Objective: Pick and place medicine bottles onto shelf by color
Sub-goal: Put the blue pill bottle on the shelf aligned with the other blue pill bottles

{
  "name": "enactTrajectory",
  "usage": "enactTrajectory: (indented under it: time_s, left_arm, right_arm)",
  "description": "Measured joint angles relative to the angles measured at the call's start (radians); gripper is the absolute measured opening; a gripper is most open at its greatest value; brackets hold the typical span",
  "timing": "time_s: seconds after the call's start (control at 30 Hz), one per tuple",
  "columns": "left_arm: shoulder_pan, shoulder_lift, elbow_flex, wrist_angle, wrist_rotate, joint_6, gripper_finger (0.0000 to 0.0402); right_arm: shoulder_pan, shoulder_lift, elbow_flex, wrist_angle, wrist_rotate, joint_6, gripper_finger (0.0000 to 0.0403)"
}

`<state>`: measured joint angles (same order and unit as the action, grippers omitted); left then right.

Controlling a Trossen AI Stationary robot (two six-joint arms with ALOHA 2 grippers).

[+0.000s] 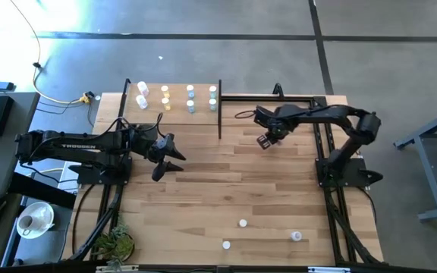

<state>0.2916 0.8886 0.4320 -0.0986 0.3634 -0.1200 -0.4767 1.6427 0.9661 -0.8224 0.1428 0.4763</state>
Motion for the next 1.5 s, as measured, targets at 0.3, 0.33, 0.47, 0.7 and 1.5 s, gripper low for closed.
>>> enactTrajectory:
  time_s: [0.3,0.33,0.47,0.7,1.5]
  left_arm:
    - [0.0,0.0,0.0,0.038,0.0,0.005,0.022]
    - [0.0,0.0,0.0,0.048,0.0,0.011,0.022]
    - [0.0,0.0,0.0,0.084,-0.011,0.019,0.022]
    - [-0.04,0.0,0.0,0.126,-0.129,0.019,0.022]
    - [-0.263,0.0,-0.154,0.507,-0.613,-0.008,0.022]
  right_arm:
    - [0.139,-0.19,0.0,0.032,-0.002,0.103,0.0086]
    - [0.158,-0.208,0.0,0.051,-0.002,0.11,0.0086]
    - [0.236,-0.267,0.001,0.157,0.004,0.127,0.0086]
    - [0.344,-0.29,0.002,0.36,0.012,0.092,0.0086]
    - [0.46,-0.172,0.003,1.173,0.091,-0.293,0.0086]
